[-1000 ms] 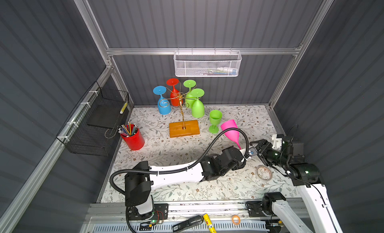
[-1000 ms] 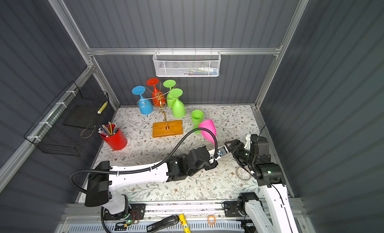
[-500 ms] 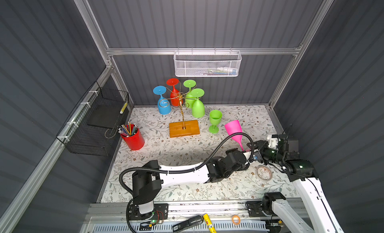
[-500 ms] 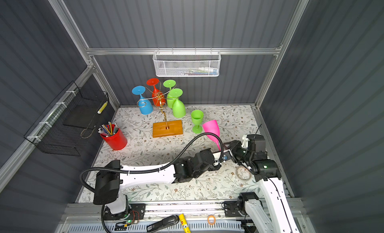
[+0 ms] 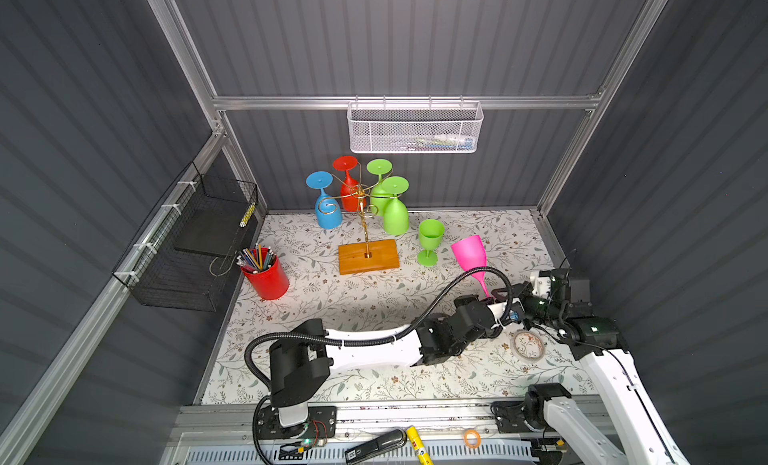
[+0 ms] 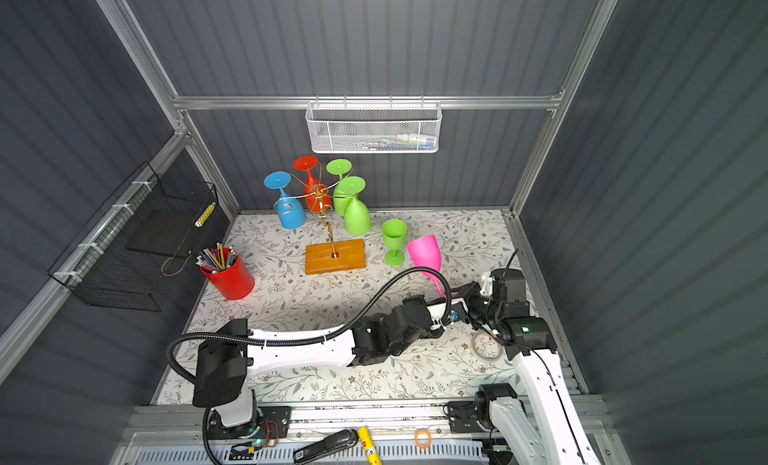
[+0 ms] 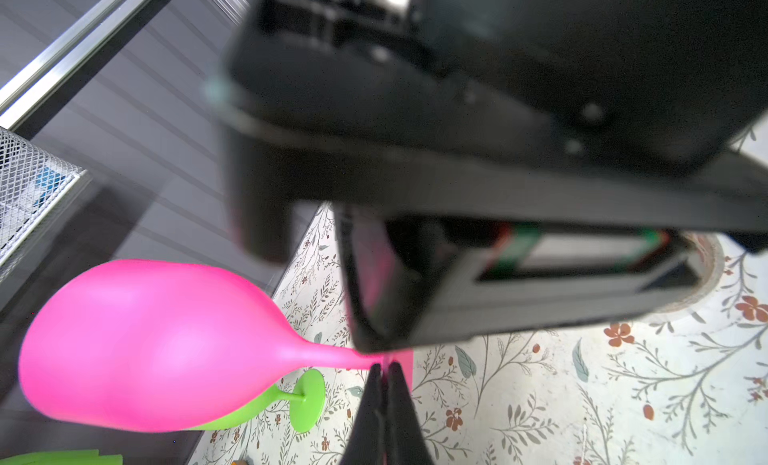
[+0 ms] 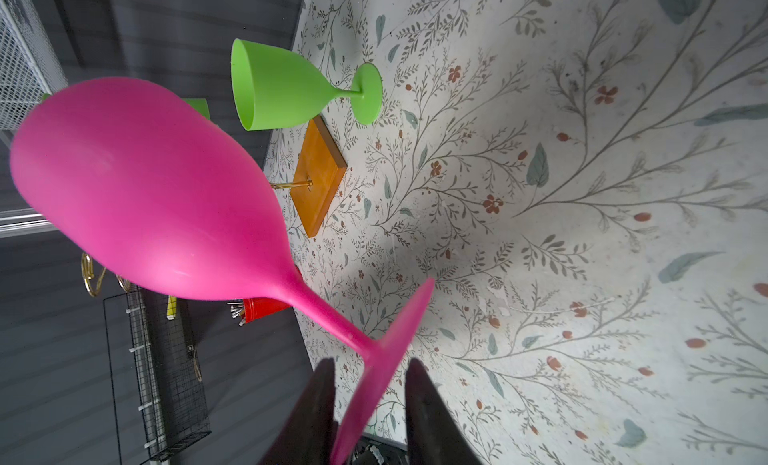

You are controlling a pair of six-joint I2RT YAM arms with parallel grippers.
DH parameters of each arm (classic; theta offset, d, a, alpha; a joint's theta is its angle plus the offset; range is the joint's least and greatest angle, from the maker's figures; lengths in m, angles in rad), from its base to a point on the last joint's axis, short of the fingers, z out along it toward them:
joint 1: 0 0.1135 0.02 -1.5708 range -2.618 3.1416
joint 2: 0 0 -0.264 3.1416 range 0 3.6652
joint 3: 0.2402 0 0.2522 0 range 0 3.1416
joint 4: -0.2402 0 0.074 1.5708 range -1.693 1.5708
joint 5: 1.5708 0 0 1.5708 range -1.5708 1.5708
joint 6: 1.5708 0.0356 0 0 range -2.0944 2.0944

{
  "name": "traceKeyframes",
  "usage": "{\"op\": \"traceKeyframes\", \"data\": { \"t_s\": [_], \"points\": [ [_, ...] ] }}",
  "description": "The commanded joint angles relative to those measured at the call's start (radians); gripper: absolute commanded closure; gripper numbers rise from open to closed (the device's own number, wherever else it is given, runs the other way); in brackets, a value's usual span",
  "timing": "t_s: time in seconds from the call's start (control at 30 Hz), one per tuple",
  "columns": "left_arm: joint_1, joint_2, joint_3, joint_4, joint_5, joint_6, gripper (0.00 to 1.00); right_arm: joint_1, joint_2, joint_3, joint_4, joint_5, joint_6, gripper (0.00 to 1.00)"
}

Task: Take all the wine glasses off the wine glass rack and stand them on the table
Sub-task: 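Carry the pink glass toward the right gripper while the right gripper approaches, then close the right gripper on the pink glass foot beside the left gripper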

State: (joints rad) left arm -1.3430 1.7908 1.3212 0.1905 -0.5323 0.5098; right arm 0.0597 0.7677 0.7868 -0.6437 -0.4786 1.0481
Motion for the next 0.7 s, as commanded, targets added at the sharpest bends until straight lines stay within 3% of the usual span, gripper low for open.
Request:
{"op": "traceKeyframes", "data": {
  "t_s": [0.0,0.5,0.6,0.67],
  "points": [
    [-0.005,0.009,0.03,0.05,-0.013,0.022,1.0,0.003,-0.001,-0.01,0.02,0.009,0.004,0.74],
    [-0.009,0.012,0.048,0.052,-0.005,0.024,1.0,0.002,-0.025,-0.023,0.023,0.056,0.008,1.0],
    [-0.009,0.01,0.059,0.041,-0.012,0.02,1.0,0.002,-0.025,-0.023,0.031,0.061,0.011,1.0],
    [-0.009,0.005,0.06,0.033,-0.012,0.014,0.95,0.002,-0.026,-0.026,0.038,0.064,0.013,1.0]
  ]
}}
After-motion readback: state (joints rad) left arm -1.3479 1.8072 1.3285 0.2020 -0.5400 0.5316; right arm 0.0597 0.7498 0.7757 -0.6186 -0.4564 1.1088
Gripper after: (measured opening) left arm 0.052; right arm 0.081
